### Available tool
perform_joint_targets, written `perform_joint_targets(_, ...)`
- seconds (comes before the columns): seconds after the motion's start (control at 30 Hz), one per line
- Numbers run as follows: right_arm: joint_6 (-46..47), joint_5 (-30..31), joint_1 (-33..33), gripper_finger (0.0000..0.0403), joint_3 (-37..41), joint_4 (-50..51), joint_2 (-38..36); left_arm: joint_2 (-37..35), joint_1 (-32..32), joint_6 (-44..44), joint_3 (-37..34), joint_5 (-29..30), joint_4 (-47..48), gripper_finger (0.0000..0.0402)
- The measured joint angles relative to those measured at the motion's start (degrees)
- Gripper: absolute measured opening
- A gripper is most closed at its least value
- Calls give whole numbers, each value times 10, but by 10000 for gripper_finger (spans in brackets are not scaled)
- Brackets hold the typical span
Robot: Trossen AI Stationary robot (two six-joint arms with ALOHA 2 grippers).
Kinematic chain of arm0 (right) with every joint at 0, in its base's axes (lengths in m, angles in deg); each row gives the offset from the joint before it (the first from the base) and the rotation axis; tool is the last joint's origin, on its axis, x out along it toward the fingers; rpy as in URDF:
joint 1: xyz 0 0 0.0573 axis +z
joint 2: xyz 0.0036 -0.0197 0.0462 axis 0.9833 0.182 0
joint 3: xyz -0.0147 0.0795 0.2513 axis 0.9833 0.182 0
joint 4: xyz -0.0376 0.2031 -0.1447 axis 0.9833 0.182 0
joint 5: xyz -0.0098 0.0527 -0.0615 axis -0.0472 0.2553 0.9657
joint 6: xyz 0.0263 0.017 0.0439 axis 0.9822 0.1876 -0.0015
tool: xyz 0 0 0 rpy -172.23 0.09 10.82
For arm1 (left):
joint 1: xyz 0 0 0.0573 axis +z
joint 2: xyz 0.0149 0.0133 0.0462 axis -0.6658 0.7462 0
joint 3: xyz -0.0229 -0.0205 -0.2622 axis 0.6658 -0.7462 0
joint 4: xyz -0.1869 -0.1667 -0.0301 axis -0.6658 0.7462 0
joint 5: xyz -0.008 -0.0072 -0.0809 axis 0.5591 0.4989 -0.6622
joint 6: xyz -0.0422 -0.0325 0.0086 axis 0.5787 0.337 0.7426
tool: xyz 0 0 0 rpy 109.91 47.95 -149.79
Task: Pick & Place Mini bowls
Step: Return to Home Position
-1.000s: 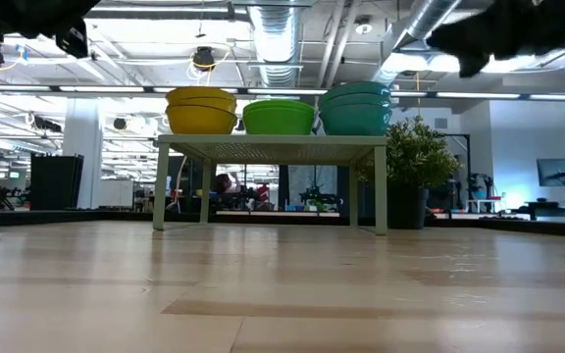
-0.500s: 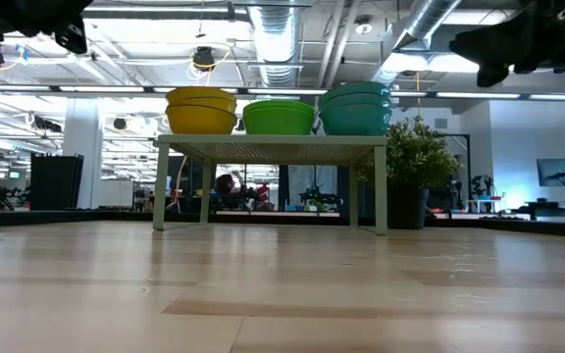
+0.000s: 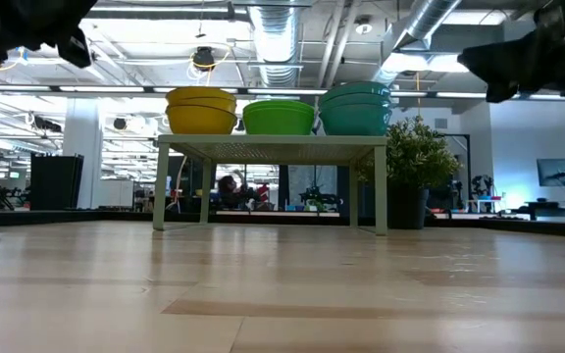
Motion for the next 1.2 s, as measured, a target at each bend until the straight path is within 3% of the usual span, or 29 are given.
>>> perform_joint_targets(0.33, -26, 3, -21, 74, 0, 3, -2, 0, 69, -32, -12, -10, -18, 11)
perform_joint_targets(0.53, -9, 5, -34, 74, 0, 1, -2, 19, 119, 20, -12, -117, -13, 11)
perform_joint_targets(0.83, -8, 4, -34, 74, 1, 2, -2, 74, 151, 41, -12, -115, -6, 11)
perform_joint_targets(0.97, -8, 4, -34, 74, 1, 2, -2, 96, 152, 86, -12, -81, -5, 11)
perform_joint_targets(1.2, -7, 4, -34, 74, 1, 3, -2, 76, 151, 93, -12, -82, -7, 11)
